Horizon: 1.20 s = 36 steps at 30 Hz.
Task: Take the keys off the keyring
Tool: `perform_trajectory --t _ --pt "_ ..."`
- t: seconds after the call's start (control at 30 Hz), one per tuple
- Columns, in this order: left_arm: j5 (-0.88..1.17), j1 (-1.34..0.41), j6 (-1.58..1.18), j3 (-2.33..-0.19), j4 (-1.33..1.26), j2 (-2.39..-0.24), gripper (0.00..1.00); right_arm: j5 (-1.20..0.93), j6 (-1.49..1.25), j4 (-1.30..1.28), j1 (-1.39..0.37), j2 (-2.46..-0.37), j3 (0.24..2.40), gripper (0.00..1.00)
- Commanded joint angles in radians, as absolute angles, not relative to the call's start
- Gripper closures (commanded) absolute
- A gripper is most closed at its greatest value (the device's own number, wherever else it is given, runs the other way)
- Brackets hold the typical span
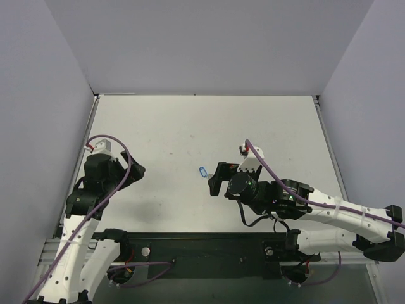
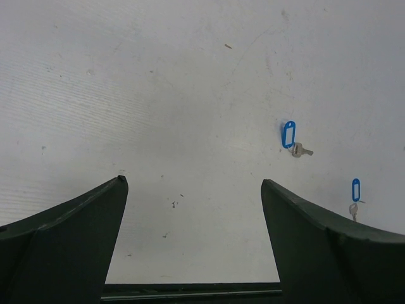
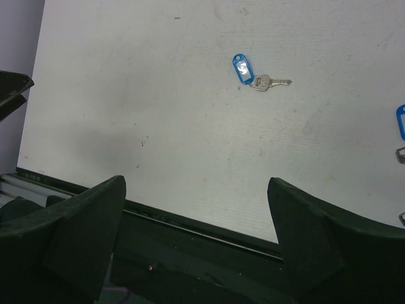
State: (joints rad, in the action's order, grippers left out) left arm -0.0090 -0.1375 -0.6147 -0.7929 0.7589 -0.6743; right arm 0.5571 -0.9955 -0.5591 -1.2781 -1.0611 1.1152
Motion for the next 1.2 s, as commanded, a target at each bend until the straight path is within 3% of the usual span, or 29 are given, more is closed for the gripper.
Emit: perform_trajectory --t 0.0,0.3,0.67,0.87,1.17 --pt "0.078 -0.155 -0.591 -0.778 0.697 -0.704 0.03 0.597 -0.996 -0.587 -1.289 -1.062 1.144 0.11" --pt "0.069 -0.380 -0.594 -0.690 0.506 -0.817 0.03 0.566 -1.002 -0.571 -1.289 -1.035 1.091 0.11" --pt "0.173 -0.474 -0.557 -0.667 0.218 -1.046 0.06 0.509 -1.008 -0.466 -1.293 -0.919 0.868 0.11" --pt "0.247 -0.517 -0.489 -0.756 0.129 -1.267 0.12 0.471 -0.985 -0.465 -1.293 -0.899 0.835 0.11" --pt "0.416 -0.518 -0.436 -0.937 0.035 -1.606 0.10 0.422 -0.974 -0.469 -1.304 -0.864 0.810 0.11"
